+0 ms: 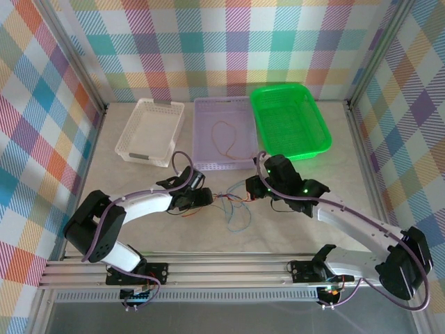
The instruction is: Untangle the cables
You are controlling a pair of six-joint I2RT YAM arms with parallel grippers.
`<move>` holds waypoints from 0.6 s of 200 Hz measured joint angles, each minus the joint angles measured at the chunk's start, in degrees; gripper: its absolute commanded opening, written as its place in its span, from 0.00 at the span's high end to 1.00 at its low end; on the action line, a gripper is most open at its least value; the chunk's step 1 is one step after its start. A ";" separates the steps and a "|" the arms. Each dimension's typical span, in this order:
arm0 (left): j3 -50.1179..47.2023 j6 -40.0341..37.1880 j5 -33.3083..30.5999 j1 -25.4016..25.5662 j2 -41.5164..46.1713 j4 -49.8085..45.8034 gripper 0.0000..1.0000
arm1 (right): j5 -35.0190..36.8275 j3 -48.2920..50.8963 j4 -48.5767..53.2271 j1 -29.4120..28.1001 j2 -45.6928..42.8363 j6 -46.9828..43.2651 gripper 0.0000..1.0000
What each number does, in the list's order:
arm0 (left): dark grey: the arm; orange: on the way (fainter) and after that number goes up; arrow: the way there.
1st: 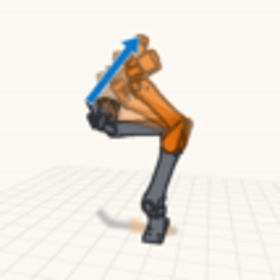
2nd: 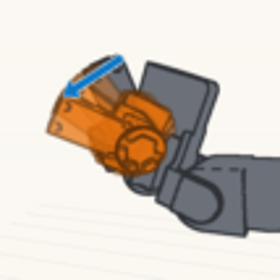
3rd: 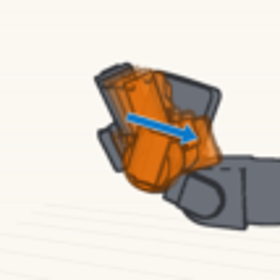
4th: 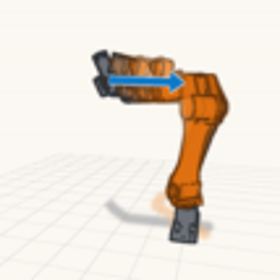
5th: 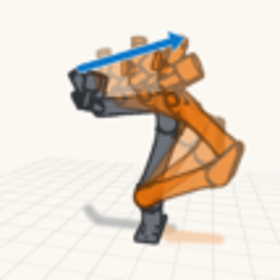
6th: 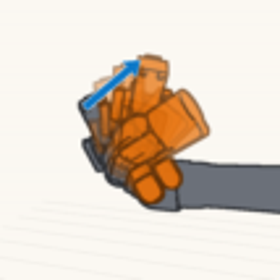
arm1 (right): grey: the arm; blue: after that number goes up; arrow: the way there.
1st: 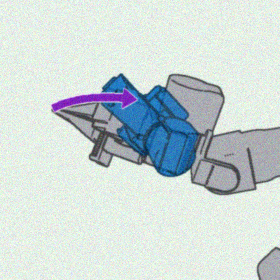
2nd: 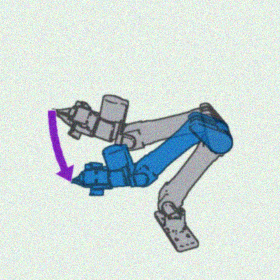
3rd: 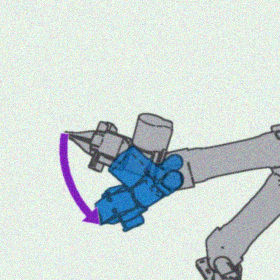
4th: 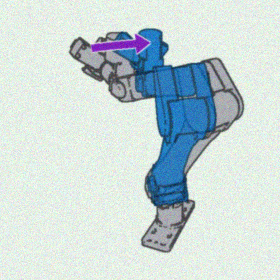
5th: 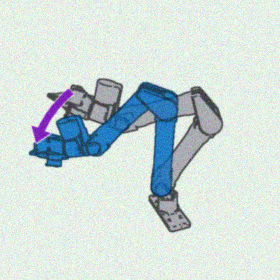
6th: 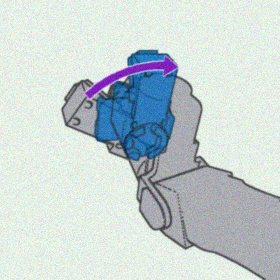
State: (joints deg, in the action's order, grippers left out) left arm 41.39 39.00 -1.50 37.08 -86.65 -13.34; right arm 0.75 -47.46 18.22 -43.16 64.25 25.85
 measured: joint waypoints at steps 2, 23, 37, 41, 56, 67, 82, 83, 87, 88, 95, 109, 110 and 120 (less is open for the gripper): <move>0.00 -0.17 -0.17 0.00 -0.02 -0.04 0.36 | -0.11 -0.04 0.07 0.00 -0.11 -0.04 1.00; -0.02 0.00 -1.88 0.00 -0.37 -0.87 0.56 | -1.22 -0.76 1.42 0.00 -1.22 -0.68 1.00; -0.02 -0.04 -3.28 -0.02 -0.63 -1.84 0.74 | -1.68 -1.42 2.89 0.00 -2.34 -1.09 1.00; -0.02 0.24 -3.78 -0.09 -0.74 -2.08 0.80 | -1.79 -1.70 3.37 0.00 -2.75 -1.29 1.00; 0.00 0.02 -5.70 -0.13 -1.03 -3.50 1.00 | -2.10 -2.86 4.90 0.00 -4.17 -1.64 1.00; 0.04 0.22 -6.03 -0.11 -1.07 -3.37 1.00 | -2.34 -4.02 6.12 0.00 -5.31 -2.19 1.00; 0.22 0.11 -6.16 -0.09 -1.31 -3.32 1.00 | -2.40 -5.66 7.67 0.00 -6.56 -2.84 1.00; 0.22 0.13 -6.16 -0.09 -1.31 -3.32 1.00 | -2.40 -5.81 7.80 0.00 -6.67 -2.84 1.00; 0.22 0.13 -6.19 -0.09 -1.29 -3.32 1.00 | -2.40 -6.19 8.13 0.00 -6.97 -2.95 1.00; 0.22 0.15 -6.19 -0.09 -1.29 -3.32 1.00 | -2.40 -6.32 8.33 0.00 -7.13 -3.02 1.00; 0.22 0.17 -6.19 -0.09 -1.22 -3.32 1.00 | -2.40 -6.84 8.92 0.00 -7.72 -3.30 1.00; -0.04 0.20 -6.14 -0.09 -0.79 -3.04 1.00 | -2.36 -7.28 9.88 0.02 -8.96 -3.93 1.00; -0.11 0.22 -6.12 -0.09 -0.76 -2.99 1.00 | -2.34 -7.28 9.94 0.02 -9.03 -3.93 1.00; -0.66 0.24 -6.03 -0.09 -0.26 -2.43 1.00 | -2.51 -7.30 10.40 0.07 -9.60 -4.13 1.00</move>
State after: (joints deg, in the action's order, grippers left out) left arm 40.73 39.24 -7.53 36.99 -86.91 -15.77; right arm -1.76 -54.76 28.62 -43.09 54.65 21.71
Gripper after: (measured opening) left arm 0.047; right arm 0.063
